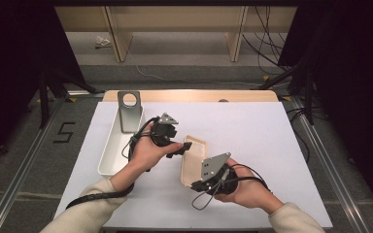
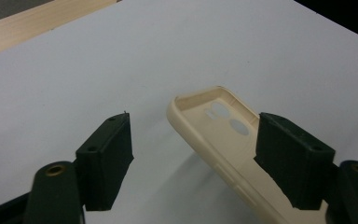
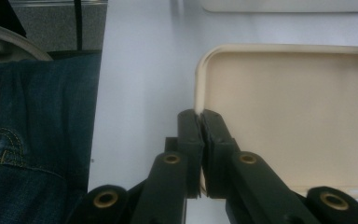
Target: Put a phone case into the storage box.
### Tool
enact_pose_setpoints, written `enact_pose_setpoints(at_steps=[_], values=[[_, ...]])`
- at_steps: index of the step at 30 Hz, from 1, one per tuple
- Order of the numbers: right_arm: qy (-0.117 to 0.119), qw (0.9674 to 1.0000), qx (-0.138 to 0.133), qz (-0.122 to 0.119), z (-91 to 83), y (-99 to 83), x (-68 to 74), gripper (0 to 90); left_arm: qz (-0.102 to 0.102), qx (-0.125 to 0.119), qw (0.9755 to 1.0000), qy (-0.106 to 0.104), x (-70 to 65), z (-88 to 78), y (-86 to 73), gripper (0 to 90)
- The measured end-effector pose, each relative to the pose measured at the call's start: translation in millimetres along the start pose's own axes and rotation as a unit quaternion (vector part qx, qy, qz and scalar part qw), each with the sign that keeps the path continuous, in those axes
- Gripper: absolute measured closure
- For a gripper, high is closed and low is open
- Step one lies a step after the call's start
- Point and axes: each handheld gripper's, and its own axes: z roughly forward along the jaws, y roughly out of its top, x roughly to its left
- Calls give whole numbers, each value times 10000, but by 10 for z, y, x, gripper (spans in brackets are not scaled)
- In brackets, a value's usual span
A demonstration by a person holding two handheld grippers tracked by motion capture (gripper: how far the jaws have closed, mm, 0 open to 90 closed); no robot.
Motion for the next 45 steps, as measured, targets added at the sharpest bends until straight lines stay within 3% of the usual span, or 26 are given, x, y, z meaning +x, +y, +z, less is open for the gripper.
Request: enact_pose_setpoints(at_steps=[11, 22, 36, 45], values=[[-16, 10000, -11, -27, -4, 14, 12, 880, -428, 369, 9984, 40, 6, 116, 38, 462], [-23, 10000, -18, -77, 2, 26, 20, 880, -759, 472, 9960, -59, 47, 148, 40, 584], [-7, 9999, 34, -111, 26, 23, 24, 882, -1077, 299, 9935, -223, 21, 133, 64, 687], [-7, 9998, 124, -140, 60, 27, 44, 883, -1155, 115, 9928, -311, -33, 112, 84, 736]])
